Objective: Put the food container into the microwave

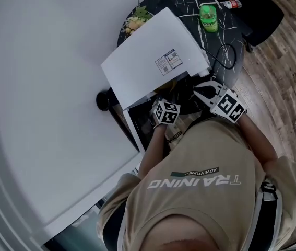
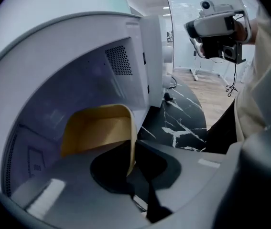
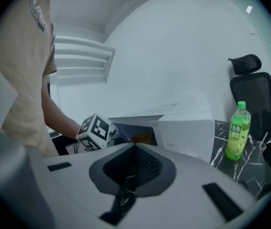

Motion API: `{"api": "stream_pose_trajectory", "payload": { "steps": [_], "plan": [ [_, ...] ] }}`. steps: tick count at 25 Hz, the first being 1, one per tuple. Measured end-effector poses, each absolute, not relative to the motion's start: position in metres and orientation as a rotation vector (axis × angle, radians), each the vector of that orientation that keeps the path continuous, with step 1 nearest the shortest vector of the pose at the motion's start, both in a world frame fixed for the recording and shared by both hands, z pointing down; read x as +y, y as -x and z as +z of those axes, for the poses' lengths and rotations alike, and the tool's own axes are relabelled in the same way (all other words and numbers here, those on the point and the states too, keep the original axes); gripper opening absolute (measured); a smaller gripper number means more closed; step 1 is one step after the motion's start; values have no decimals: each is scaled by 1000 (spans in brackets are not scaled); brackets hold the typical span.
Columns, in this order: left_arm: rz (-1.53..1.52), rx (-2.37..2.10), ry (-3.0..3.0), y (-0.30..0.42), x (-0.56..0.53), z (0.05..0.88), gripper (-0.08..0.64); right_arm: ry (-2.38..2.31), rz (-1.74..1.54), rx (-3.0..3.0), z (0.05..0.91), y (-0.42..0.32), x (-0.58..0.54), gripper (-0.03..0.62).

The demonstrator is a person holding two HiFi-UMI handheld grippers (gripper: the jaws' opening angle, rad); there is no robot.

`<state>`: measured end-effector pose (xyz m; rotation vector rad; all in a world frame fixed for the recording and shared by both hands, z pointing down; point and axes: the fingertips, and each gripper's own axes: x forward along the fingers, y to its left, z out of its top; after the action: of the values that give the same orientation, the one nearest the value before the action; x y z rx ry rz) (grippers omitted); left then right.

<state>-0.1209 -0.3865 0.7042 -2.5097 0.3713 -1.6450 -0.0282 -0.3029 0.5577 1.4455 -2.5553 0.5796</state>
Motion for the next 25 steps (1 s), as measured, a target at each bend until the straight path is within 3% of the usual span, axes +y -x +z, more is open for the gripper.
{"api": "stream_pose_trajectory", "payload": {
  "steps": [25],
  "plan": [
    [-1653, 324, 2443, 95, -436, 717, 29, -1526, 563, -2447, 558, 34, -293, 11]
  ]
}}
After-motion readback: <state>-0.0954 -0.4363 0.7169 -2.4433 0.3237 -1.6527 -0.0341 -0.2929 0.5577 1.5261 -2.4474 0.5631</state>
